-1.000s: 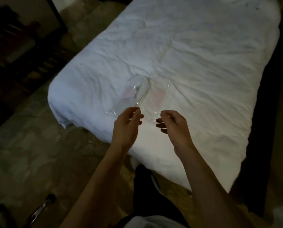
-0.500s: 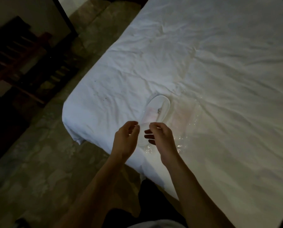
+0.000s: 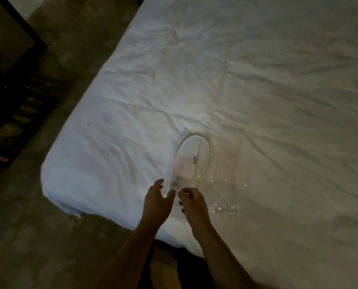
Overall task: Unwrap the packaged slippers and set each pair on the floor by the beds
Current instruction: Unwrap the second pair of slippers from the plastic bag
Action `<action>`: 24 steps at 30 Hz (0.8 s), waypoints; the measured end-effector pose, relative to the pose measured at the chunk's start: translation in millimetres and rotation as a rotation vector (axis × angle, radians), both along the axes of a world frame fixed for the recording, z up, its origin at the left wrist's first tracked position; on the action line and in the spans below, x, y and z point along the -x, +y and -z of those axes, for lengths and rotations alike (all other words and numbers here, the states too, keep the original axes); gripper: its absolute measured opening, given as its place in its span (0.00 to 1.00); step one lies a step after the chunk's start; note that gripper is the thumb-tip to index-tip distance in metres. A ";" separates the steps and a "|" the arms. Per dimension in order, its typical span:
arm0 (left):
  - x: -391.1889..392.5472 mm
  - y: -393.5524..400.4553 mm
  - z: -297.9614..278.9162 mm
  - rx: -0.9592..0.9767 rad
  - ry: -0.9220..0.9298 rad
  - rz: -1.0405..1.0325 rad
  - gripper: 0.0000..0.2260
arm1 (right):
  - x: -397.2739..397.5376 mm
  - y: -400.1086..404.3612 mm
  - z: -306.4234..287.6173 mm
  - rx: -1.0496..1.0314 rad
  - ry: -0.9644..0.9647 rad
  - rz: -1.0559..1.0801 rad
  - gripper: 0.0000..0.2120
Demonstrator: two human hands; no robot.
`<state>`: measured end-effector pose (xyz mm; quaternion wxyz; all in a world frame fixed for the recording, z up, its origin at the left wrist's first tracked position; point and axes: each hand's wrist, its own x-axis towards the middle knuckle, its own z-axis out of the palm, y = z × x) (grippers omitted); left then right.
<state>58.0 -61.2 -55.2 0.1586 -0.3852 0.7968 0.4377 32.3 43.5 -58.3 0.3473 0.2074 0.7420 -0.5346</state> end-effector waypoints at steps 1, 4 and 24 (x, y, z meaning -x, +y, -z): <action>1.8 -2.4 9.2 0.054 -0.021 0.062 0.26 | 0.4 -3.8 5.1 -0.039 -0.008 0.000 0.14; 8.4 -12.4 35.0 0.085 -0.083 0.194 0.27 | 0.2 -14.3 18.3 -0.135 -0.004 0.005 0.19; 28.8 -44.4 53.9 -0.518 -0.037 -0.001 0.06 | 5.3 -62.1 11.6 -0.294 0.002 0.021 0.19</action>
